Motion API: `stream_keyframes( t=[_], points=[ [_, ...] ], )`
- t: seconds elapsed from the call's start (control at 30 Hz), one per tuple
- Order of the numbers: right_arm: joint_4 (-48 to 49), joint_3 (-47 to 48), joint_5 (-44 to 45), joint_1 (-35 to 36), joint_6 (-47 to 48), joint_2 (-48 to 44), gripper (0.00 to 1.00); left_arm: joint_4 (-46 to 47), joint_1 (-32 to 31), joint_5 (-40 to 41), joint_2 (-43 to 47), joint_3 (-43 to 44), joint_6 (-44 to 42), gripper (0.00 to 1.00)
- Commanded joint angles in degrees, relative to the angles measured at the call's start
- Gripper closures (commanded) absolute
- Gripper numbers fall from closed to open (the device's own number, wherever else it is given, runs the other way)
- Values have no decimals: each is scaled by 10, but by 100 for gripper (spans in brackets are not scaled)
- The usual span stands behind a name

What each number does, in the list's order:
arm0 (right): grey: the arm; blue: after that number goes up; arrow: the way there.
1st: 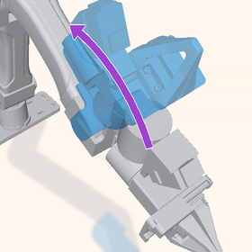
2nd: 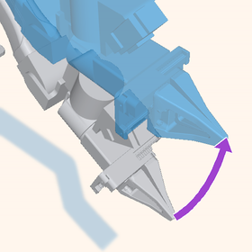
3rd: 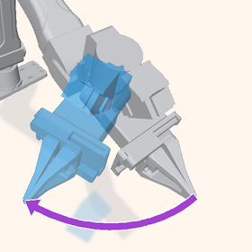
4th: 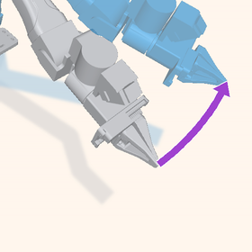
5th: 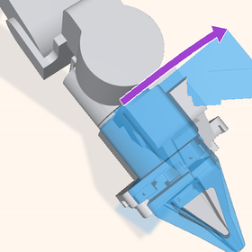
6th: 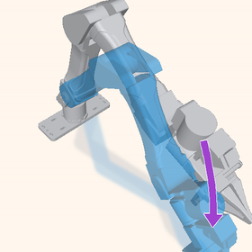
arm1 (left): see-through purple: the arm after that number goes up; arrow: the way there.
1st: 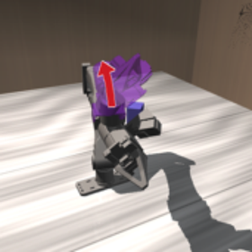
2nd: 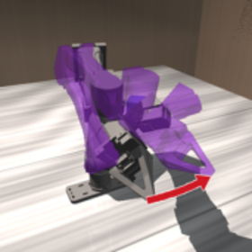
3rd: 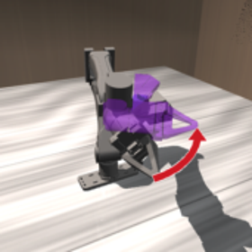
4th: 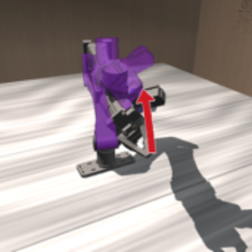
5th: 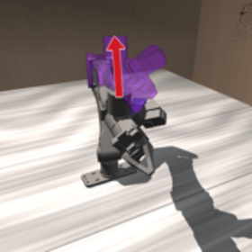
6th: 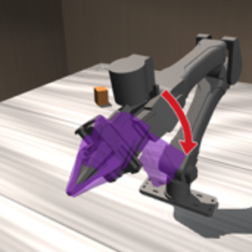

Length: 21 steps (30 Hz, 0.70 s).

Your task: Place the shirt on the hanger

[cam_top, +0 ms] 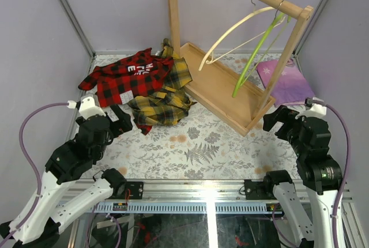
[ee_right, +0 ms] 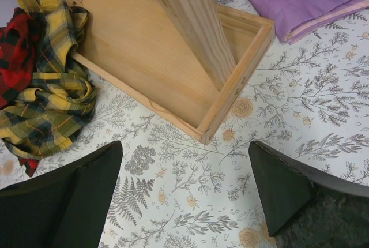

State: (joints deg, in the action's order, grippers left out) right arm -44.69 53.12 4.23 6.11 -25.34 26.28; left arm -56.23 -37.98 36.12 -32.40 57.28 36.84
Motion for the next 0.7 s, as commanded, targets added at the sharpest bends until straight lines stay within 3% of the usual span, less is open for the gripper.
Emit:
stream_keyframes(
  t=[0.0, 0.33, 0.5, 0.67],
  points=[
    [-23, 43, -12, -14, -9, 22, 1, -29, -5, 3, -8, 27, 23, 1],
    [-134, 93, 18, -25, -26, 142, 1, -44, -8, -3, -30, 45, 32, 1],
    [-145, 76, -58, -26, -3, 197, 1, -30, -8, -11, -45, 39, 27, 0],
    [-92, 37, -111, -26, -11, 160, 1, 3, -9, -28, -80, 37, 20, 0]
  ],
)
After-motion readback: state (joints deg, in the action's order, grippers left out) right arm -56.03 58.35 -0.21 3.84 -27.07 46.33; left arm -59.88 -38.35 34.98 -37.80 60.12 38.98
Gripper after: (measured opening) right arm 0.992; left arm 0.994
